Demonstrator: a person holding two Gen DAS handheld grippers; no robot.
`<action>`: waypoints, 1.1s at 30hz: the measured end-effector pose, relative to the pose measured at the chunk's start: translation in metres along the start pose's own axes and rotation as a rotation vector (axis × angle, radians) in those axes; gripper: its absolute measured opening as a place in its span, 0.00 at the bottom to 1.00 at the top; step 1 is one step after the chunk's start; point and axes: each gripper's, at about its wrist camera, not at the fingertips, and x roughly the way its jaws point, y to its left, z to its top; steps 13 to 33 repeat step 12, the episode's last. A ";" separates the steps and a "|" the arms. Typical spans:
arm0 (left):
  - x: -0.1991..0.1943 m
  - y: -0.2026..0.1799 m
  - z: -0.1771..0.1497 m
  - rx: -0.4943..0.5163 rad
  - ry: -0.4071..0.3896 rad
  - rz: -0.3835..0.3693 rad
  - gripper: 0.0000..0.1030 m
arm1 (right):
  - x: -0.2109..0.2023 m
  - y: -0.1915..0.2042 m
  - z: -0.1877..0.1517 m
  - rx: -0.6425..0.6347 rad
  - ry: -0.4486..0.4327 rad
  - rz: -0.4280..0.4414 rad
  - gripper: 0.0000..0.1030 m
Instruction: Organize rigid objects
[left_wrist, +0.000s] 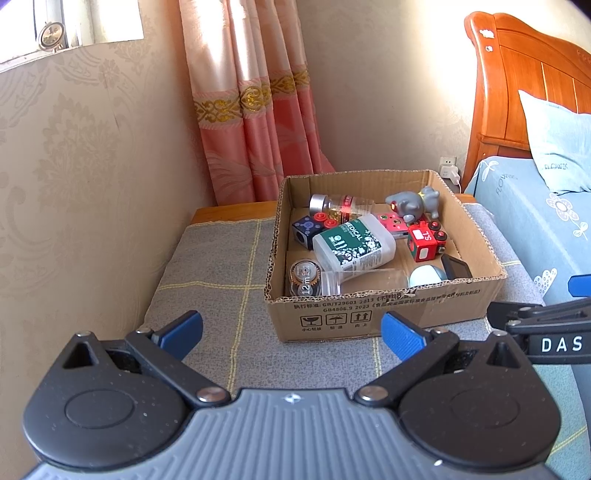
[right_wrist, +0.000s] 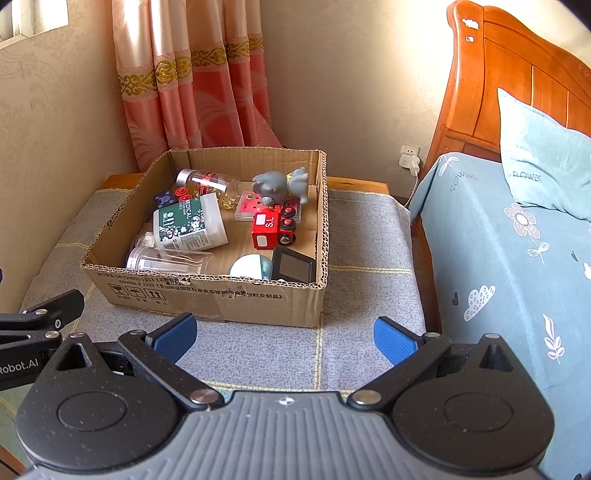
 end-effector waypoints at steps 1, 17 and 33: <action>0.000 0.000 0.000 0.000 0.000 0.000 0.99 | 0.000 0.000 0.000 0.001 0.000 0.000 1.00; -0.004 -0.001 0.000 -0.001 -0.004 -0.009 0.99 | -0.004 0.000 -0.001 0.003 -0.008 -0.002 1.00; -0.004 -0.001 0.000 -0.001 -0.004 -0.009 0.99 | -0.004 0.000 -0.001 0.003 -0.008 -0.002 1.00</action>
